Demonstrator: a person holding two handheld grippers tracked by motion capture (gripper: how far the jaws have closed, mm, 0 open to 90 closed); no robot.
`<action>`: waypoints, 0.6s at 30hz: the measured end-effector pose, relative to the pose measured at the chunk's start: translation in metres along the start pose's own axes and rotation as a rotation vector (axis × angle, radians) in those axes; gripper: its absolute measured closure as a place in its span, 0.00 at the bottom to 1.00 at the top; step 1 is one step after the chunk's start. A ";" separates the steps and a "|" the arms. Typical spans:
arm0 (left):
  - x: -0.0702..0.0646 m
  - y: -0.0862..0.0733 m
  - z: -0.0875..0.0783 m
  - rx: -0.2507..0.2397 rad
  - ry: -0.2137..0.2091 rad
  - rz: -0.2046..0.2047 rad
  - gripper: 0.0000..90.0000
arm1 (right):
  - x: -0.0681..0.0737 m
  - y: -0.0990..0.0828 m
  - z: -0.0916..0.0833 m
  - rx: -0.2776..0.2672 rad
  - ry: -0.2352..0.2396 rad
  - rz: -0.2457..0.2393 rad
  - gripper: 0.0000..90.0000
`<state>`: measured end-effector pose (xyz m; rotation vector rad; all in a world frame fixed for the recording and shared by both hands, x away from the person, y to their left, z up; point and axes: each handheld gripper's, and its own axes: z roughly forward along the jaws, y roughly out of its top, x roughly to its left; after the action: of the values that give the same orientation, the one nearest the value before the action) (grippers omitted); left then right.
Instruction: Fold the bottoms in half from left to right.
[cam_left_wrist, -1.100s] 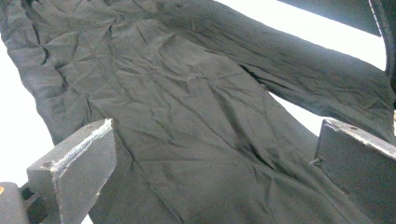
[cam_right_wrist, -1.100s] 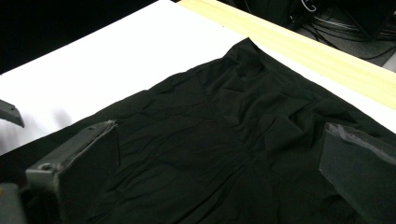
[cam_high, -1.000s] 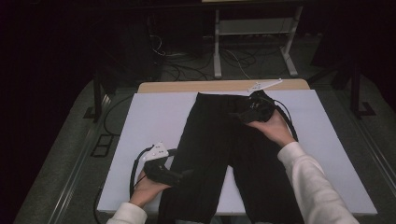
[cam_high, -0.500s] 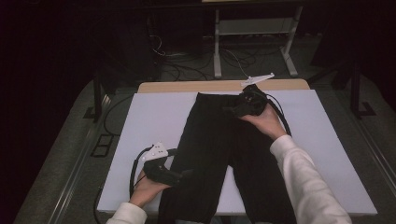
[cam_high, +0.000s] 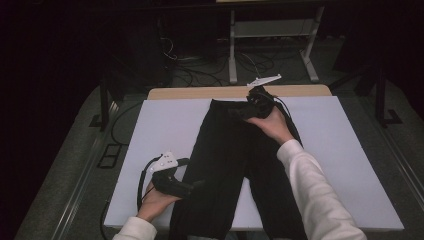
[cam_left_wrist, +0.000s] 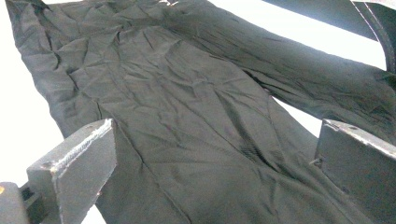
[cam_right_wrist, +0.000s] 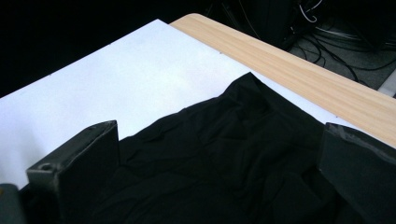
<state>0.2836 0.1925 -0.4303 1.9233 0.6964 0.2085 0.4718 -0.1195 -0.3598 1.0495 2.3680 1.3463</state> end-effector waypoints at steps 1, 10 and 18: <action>0.000 0.000 0.000 -0.002 -0.001 0.001 0.00 | 0.000 0.001 0.002 0.003 0.000 -0.001 0.00; 0.000 0.001 -0.001 -0.013 -0.006 -0.001 0.00 | 0.004 0.008 0.019 0.018 0.000 -0.006 0.00; -0.001 0.001 -0.001 -0.018 -0.008 -0.002 0.00 | 0.007 0.016 0.035 0.024 0.012 -0.001 0.00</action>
<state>0.2831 0.1928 -0.4283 1.9056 0.6889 0.2056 0.4916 -0.0866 -0.3649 1.0492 2.3986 1.3302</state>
